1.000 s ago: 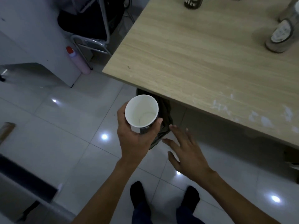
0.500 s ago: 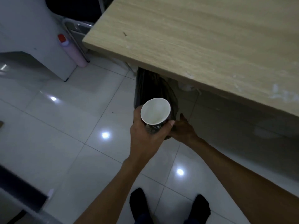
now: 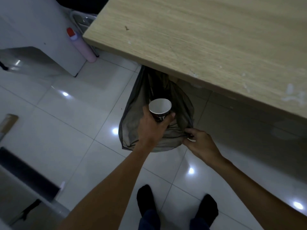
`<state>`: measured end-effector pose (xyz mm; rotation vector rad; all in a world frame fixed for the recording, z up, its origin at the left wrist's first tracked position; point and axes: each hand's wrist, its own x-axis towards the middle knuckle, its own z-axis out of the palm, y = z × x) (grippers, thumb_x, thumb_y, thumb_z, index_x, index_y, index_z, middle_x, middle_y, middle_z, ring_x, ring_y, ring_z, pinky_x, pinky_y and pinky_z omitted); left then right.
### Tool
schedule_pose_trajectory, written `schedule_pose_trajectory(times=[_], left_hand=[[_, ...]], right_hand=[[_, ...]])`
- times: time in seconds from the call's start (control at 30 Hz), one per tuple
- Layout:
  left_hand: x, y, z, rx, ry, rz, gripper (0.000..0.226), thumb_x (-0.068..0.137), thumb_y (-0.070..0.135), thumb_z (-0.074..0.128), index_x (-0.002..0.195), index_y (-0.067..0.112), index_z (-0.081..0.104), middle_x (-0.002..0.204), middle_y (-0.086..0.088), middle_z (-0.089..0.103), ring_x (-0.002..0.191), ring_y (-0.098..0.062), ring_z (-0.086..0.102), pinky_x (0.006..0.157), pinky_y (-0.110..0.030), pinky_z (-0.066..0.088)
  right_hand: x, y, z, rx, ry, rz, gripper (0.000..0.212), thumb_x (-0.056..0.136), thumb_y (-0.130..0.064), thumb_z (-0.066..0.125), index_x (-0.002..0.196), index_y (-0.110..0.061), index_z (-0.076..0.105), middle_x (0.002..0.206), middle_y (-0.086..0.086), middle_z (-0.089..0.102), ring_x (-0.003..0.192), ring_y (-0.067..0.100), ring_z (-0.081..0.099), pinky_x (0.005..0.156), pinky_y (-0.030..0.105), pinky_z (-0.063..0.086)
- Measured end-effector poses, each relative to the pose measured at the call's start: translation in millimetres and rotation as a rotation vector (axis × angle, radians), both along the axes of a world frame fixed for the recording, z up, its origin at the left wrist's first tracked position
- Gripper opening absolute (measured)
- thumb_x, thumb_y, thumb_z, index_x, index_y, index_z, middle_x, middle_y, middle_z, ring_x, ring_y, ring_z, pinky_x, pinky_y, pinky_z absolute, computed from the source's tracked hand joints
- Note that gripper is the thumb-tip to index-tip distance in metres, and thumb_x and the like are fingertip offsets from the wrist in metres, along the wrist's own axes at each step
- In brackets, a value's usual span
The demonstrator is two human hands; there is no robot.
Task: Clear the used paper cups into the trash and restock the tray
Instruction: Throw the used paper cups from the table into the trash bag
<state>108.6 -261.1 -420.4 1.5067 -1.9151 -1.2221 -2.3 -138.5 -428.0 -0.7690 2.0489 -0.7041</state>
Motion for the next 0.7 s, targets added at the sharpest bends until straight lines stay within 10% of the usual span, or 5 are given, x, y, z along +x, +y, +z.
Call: schedule_pose_trajectory(times=[0.33,0.53,0.7], left_hand=[[26.9,3.5,-21.3,-0.066,-0.654,-0.361,0.112,0.068,0.079,0.056,0.15,0.02,0.009,0.156,-0.007,0.023,0.144,-0.027,0.018,0.114,-0.054,-0.006],[61.1,14.9,-17.0,-0.141,-1.14,-0.66,0.072,0.092,0.067,0.024,0.146,0.021,0.034,0.159,-0.015,0.012,0.147,-0.032,0.002,0.11,-0.059,-0.016],[59.9,30.0,8.3,-0.191,-1.0,-0.627,0.06,0.095,0.06,0.031,0.132,0.019,0.055,0.154,-0.014,0.027,0.144,-0.029,0.018,0.115,-0.053,-0.007]], right_hand=[[-5.3,20.6,14.3,0.044,-0.005,-0.03,0.043,0.087,-0.019,0.062,0.13,-0.013,0.056,0.126,0.007,0.061,0.111,0.019,0.059,0.095,0.03,0.048],[-4.9,27.4,20.8,0.081,0.004,-0.012,0.046,0.088,-0.019,0.06,0.133,-0.014,0.053,0.129,0.009,0.059,0.113,0.021,0.057,0.095,0.027,0.046],[-0.8,28.5,38.0,0.067,-0.023,-0.002,0.049,0.089,-0.017,0.06,0.136,-0.013,0.048,0.137,0.009,0.053,0.121,0.024,0.052,0.093,0.021,0.041]])
